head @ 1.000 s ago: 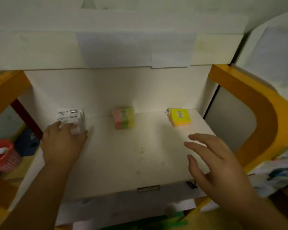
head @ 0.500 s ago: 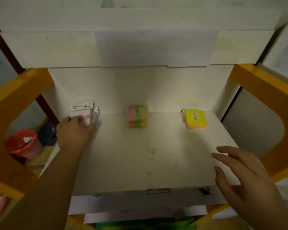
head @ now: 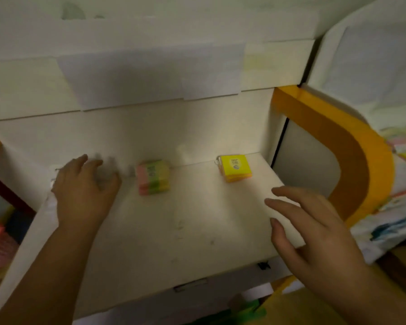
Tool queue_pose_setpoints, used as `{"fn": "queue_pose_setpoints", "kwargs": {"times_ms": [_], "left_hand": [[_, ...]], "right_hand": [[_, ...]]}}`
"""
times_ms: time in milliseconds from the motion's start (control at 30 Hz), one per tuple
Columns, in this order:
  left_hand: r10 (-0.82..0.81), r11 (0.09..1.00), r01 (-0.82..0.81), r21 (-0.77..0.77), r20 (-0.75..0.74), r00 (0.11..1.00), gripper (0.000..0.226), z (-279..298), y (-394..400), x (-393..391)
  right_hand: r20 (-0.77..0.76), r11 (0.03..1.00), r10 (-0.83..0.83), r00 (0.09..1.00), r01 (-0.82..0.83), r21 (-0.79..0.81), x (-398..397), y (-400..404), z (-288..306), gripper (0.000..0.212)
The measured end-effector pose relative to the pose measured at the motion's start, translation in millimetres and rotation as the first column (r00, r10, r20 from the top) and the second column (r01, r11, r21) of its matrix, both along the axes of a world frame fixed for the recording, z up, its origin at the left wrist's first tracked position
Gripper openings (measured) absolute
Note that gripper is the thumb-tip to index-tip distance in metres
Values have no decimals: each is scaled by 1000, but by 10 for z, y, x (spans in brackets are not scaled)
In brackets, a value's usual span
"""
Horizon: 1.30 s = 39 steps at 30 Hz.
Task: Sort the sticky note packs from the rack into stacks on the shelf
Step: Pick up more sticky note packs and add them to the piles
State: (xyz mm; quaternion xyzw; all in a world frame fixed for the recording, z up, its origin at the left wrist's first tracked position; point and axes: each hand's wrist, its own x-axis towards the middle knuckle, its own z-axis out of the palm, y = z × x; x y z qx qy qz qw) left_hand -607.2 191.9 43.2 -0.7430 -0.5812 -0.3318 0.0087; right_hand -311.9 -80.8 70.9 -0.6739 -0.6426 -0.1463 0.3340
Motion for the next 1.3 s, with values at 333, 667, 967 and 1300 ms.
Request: {"fn": "queue_pose_setpoints", "kwargs": {"times_ms": [333, 667, 967, 1300], "left_hand": [[-672, 740, 652, 166, 152, 724, 40, 722, -1820, 2332], [-871, 483, 875, -31, -113, 477, 45, 385, -3395, 4214], [-864, 495, 860, -120, -176, 472, 42, 33, -3411, 5202], [-865, 497, 847, -190, -191, 464, 48, -355, -2954, 6519]], "right_hand": [[-27, 936, -334, 942, 335, 112, 1178, -1342, 378, 33], [-80, 775, -629, 773, 617, -133, 2265, -2804, 136, 45], [-118, 715, -692, 712, 656, -239, 2769, -3076, -201, 47], [-10, 669, -719, 695, 688, -280, 3635, -2807, -279, 47]]}}
